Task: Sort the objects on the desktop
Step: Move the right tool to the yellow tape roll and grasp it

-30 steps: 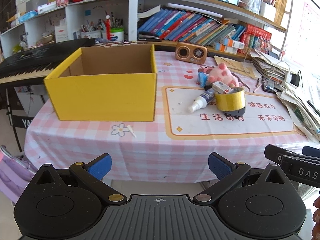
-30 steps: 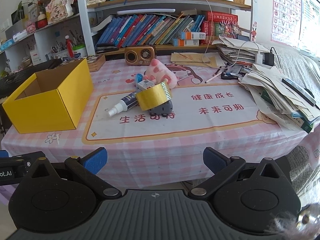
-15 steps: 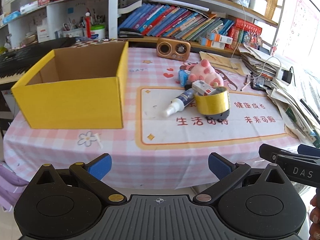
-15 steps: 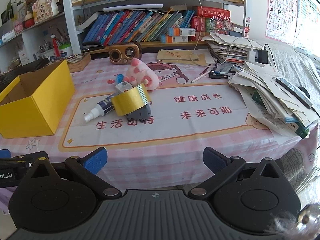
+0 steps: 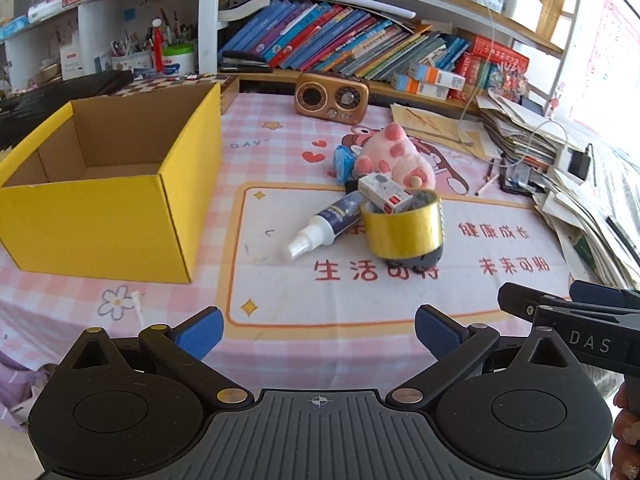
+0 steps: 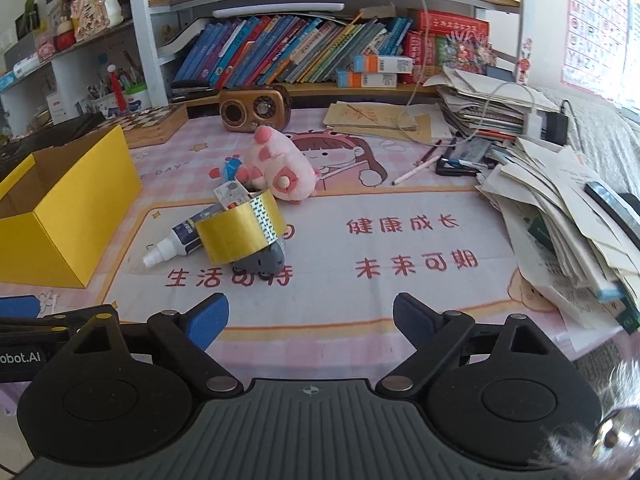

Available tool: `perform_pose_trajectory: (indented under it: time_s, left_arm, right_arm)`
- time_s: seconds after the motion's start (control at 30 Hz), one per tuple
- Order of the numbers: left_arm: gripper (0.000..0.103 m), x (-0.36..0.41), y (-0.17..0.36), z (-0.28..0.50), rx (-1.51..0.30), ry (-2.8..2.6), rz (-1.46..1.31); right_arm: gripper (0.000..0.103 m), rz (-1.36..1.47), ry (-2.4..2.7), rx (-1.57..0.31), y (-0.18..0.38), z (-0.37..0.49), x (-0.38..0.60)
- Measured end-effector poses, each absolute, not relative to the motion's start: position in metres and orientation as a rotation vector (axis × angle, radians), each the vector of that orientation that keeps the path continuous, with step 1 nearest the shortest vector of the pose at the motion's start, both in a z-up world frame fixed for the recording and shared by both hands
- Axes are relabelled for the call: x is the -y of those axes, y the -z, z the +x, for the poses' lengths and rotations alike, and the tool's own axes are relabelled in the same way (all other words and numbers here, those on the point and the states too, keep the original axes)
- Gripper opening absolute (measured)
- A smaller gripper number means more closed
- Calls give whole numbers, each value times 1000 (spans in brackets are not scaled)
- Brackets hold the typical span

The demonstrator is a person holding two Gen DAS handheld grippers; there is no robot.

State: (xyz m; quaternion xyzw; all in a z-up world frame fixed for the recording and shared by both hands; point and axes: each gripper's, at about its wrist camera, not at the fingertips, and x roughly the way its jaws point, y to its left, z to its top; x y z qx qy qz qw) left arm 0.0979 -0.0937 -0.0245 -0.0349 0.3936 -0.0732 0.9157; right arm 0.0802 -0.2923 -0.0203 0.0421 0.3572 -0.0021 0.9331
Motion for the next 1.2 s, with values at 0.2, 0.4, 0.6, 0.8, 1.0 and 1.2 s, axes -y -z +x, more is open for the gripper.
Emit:
perform_pose_trajectory:
  time_s: [0.2,0.4,0.6,0.8,1.0,1.2]
  left_arm:
    - [102,99,29,110,-829,88,-96]
    - [102,96,31,115,-850,8,-115]
    - [102,92,29,116,-858,-51,-118]
    - [102,90,30,117,-867,-86,-126]
    - [102,96,30,123,-864,-69,-123]
    - [102,105,32,133,-856,-23,-130]
  right_arm:
    - [90,69,-94,-741,24,113,297]
    - [90,4,-238,-758,31,153,285]
    - [90,-120,-313,-777,47,189,265]
    - [91,-205,-357,-794,62,217,255]
    - [83,-227,-398,-782,61,225,256]
    - [82,-122,-369,-688,39,220,279]
